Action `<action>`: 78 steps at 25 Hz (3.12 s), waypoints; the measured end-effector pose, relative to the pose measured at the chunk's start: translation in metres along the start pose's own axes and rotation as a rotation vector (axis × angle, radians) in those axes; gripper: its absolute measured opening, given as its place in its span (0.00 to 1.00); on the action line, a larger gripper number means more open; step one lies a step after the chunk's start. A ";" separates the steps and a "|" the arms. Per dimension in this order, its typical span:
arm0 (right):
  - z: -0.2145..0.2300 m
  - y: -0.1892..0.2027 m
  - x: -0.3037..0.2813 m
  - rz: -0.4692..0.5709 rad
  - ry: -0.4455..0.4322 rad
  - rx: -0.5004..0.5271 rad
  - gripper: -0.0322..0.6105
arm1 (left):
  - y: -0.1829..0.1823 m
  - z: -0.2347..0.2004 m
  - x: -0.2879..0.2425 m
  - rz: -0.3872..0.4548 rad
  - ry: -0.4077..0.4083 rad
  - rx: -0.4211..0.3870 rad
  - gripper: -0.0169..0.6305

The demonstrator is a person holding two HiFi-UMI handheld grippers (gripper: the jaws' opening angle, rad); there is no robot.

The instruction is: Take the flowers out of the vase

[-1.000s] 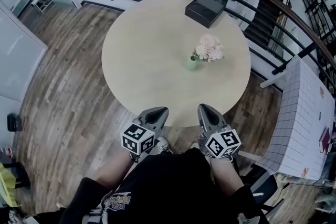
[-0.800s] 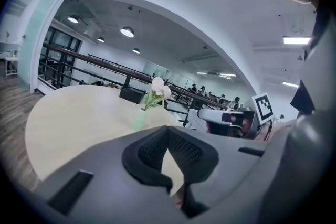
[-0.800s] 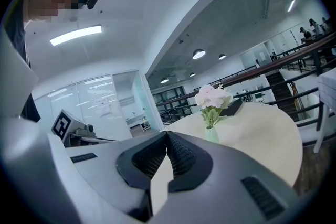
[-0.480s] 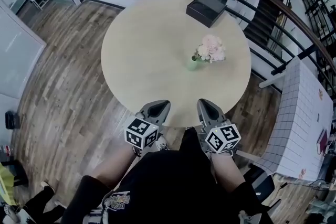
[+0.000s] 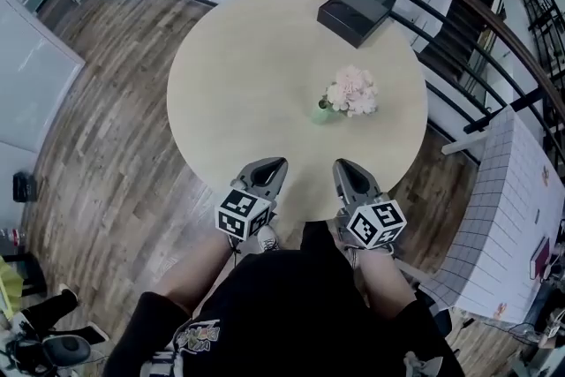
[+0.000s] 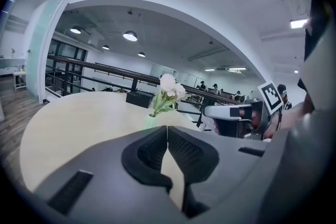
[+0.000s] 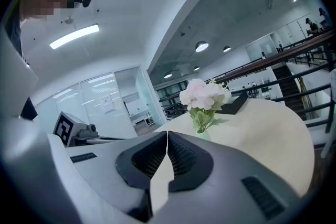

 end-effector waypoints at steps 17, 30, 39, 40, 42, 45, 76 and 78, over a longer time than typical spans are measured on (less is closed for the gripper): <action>0.080 0.015 -0.019 -0.093 -0.028 -0.030 0.09 | 0.053 -0.043 -0.143 -0.107 -0.036 -0.148 0.35; 0.107 0.031 -0.051 -0.126 -0.079 -0.020 0.20 | 0.074 -0.063 -0.203 -0.123 -0.013 -0.229 0.43; 0.124 0.054 -0.094 -0.126 -0.087 -0.042 0.32 | 0.078 -0.068 -0.215 -0.100 -0.011 -0.207 0.42; 0.124 0.057 -0.099 -0.130 -0.095 -0.038 0.33 | 0.078 -0.069 -0.215 -0.095 -0.010 -0.204 0.42; 0.123 0.060 -0.109 -0.138 -0.111 -0.026 0.34 | 0.079 -0.070 -0.216 -0.092 -0.011 -0.197 0.41; 0.124 0.063 -0.121 -0.139 -0.126 -0.007 0.34 | 0.085 -0.069 -0.217 -0.104 -0.002 -0.183 0.40; 0.114 0.058 -0.186 -0.069 -0.275 0.059 0.26 | 0.083 -0.069 -0.215 -0.094 -0.003 -0.184 0.39; 0.114 0.059 -0.188 -0.070 -0.284 0.067 0.26 | 0.084 -0.070 -0.215 -0.090 -0.008 -0.179 0.39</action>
Point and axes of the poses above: the fingertips, and each gripper's own axes: x backward along the fingers, z to its right, y out of its underside, the point moved 2 cm from there along x, backward along the fingers, and after that the axes turned 14 degrees about z, right-handed, at the moved point
